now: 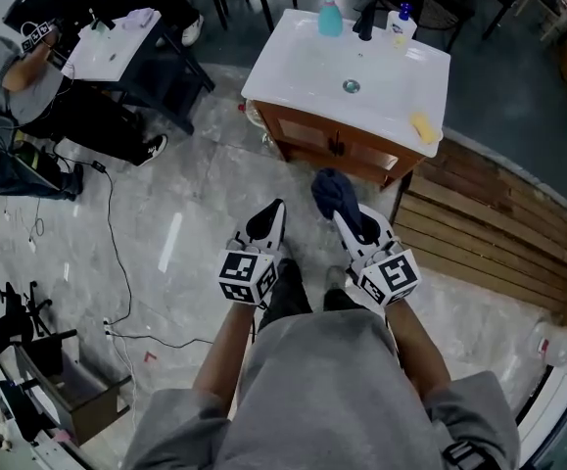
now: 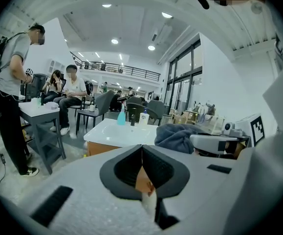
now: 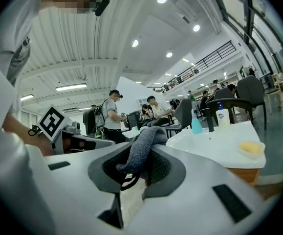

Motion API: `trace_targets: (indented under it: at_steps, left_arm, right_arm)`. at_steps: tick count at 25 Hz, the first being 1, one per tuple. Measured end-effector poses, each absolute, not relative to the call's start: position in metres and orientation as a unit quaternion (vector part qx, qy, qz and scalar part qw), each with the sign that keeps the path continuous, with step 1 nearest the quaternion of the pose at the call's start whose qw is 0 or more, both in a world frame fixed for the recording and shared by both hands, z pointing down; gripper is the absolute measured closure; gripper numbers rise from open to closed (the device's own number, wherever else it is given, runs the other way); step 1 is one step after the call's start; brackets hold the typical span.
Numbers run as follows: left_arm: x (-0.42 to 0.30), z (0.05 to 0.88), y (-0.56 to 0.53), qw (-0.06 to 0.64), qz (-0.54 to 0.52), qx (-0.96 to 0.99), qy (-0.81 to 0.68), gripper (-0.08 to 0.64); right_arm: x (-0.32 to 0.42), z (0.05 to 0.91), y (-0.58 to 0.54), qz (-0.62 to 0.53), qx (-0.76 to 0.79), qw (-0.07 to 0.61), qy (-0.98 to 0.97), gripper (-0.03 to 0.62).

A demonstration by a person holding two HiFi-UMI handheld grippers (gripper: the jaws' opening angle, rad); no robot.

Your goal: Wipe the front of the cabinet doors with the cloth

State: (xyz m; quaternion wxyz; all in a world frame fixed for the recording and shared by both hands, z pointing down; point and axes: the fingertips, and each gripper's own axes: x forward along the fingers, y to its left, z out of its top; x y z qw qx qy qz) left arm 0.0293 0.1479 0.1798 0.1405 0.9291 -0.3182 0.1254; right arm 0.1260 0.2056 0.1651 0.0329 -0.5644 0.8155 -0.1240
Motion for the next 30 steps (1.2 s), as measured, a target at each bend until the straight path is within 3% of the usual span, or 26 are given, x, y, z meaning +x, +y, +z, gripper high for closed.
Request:
trace_targets:
  at_steps: [19,30]
  left_arm:
    - [-0.037,0.233,0.007,0.183,0.131,0.930,-0.290,0.549]
    - [-0.035,0.277,-0.032,0.204,0.140,0.922,-0.299,0.549]
  right_arm:
    - [0.049,0.210,0.056,-0.167,-0.583,-0.011,0.795,0.534]
    - [0.043,0.254,0.003,-0.192,-0.562,-0.024,0.804,0.534]
